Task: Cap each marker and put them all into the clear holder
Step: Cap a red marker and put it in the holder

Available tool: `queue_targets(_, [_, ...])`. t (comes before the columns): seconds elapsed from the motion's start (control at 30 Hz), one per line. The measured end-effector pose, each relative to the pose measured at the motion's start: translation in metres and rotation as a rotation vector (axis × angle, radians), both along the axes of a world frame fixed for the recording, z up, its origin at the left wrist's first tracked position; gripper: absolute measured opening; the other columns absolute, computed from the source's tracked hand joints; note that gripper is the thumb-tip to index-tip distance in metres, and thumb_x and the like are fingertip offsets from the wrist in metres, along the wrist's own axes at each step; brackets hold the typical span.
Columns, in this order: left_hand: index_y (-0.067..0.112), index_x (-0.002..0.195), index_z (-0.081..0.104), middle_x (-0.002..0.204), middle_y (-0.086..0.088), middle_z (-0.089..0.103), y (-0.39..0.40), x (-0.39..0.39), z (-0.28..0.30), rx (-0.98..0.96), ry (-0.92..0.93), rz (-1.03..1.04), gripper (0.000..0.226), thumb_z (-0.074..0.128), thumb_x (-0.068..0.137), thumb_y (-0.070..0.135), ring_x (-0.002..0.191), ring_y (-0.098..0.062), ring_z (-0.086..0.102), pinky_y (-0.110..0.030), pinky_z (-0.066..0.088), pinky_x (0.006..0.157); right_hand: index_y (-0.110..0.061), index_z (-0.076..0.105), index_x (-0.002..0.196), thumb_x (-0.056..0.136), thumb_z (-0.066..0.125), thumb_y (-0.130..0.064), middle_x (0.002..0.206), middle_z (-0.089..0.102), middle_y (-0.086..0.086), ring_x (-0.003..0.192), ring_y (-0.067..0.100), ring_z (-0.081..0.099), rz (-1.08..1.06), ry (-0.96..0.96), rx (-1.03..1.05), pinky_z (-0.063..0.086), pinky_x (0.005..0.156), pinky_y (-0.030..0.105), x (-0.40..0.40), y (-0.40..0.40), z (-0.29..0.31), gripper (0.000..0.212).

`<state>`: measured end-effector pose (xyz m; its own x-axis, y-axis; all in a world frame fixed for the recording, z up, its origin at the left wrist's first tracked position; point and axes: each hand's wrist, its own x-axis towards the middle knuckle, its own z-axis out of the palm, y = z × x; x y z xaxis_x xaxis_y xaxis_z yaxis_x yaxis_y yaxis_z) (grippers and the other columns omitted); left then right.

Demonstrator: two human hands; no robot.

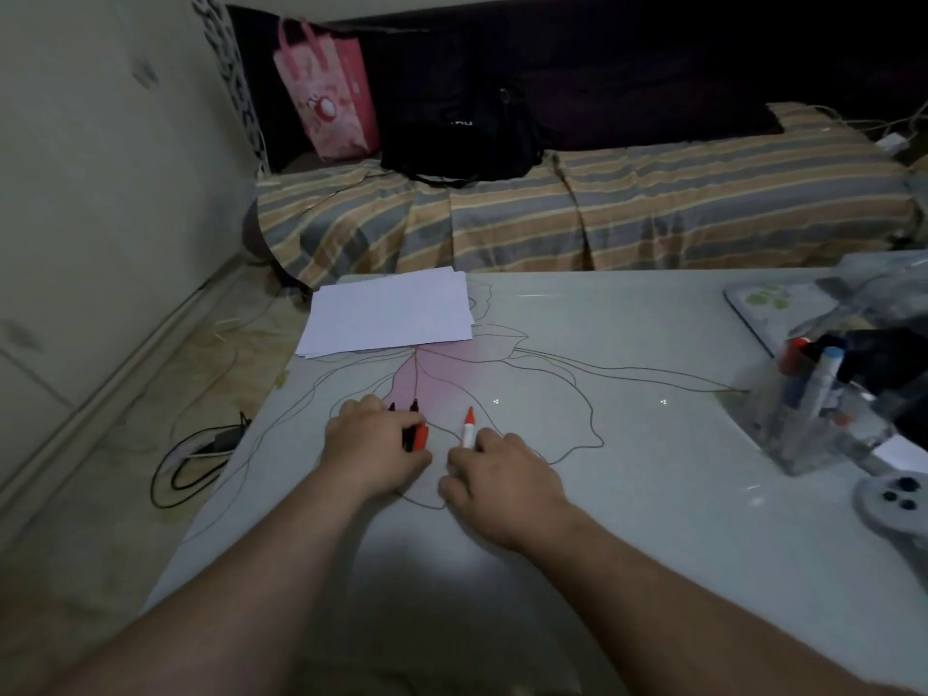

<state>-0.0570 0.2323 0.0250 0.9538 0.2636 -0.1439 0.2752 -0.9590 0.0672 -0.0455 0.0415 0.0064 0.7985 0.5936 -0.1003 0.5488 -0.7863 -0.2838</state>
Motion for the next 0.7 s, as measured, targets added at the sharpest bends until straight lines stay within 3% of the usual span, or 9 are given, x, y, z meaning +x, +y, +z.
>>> queue_targets(0.17, [0.049, 0.108, 0.062, 0.104, 0.005, 0.06, -0.018, 0.004, 0.003, 0.037, -0.023, -0.116, 0.023, 0.063, 0.086, 0.052, 0.11, -0.027, 0.052, -0.04, 0.037, 0.092, -0.022, 0.06, 0.119, 0.1, 0.044, -0.038, 0.118, 0.057, 0.01, 0.108, 0.037, 0.061, -0.136, 0.029, -0.075, 0.049, 0.083, 0.039, 0.015, -0.035, 0.005, 0.03])
queue_targets(0.27, [0.05, 0.113, 0.061, 0.099, 0.011, 0.067, -0.029, 0.005, 0.0, 0.032, -0.048, -0.156, 0.025, 0.059, 0.09, 0.042, 0.106, -0.025, 0.056, -0.039, 0.033, 0.087, -0.019, 0.061, 0.112, 0.097, 0.051, -0.039, 0.115, 0.058, 0.011, 0.106, 0.035, 0.063, -0.181, 0.109, -0.079, 0.051, 0.084, 0.038, 0.026, -0.057, 0.006, 0.026])
queue_targets(0.4, [0.045, 0.132, 0.053, 0.115, 0.011, 0.073, -0.043, 0.007, -0.006, -0.055, -0.056, -0.161, 0.047, 0.06, 0.086, 0.041, 0.112, -0.023, 0.062, -0.039, 0.04, 0.097, -0.022, 0.055, 0.1, 0.092, 0.06, -0.03, 0.11, 0.065, 0.011, 0.102, 0.031, 0.062, -0.244, 0.177, -0.024, 0.048, 0.078, 0.031, 0.035, -0.082, 0.012, 0.013])
queue_targets(0.5, [0.038, 0.118, 0.068, 0.104, 0.004, 0.072, -0.055, 0.013, -0.005, -0.184, -0.132, -0.162, 0.032, 0.06, 0.089, 0.046, 0.103, -0.023, 0.066, -0.033, 0.049, 0.089, -0.019, 0.045, 0.094, 0.092, 0.056, -0.024, 0.1, 0.064, 0.01, 0.089, 0.03, 0.062, -0.355, 0.23, 0.131, 0.052, 0.074, 0.034, 0.039, -0.101, 0.018, 0.012])
queue_targets(0.6, [0.032, 0.116, 0.071, 0.105, 0.005, 0.065, -0.07, 0.015, 0.005, -0.477, -0.234, -0.123, 0.022, 0.062, 0.095, 0.031, 0.099, -0.016, 0.063, -0.024, 0.045, 0.083, -0.021, 0.042, 0.099, 0.088, 0.065, -0.022, 0.092, 0.065, 0.011, 0.073, 0.03, 0.068, -0.504, 0.306, 0.426, 0.06, 0.062, 0.04, 0.042, -0.117, 0.031, 0.025])
queue_targets(0.7, [0.031, 0.112, 0.071, 0.103, 0.015, 0.069, -0.085, 0.016, 0.012, -0.75, -0.291, -0.043, 0.025, 0.062, 0.096, 0.015, 0.097, -0.007, 0.065, -0.011, 0.045, 0.081, -0.019, 0.05, 0.111, 0.092, 0.069, -0.016, 0.083, 0.061, 0.007, 0.057, 0.02, 0.06, -0.593, 0.41, 0.733, 0.053, 0.048, 0.029, 0.039, -0.128, 0.05, 0.028])
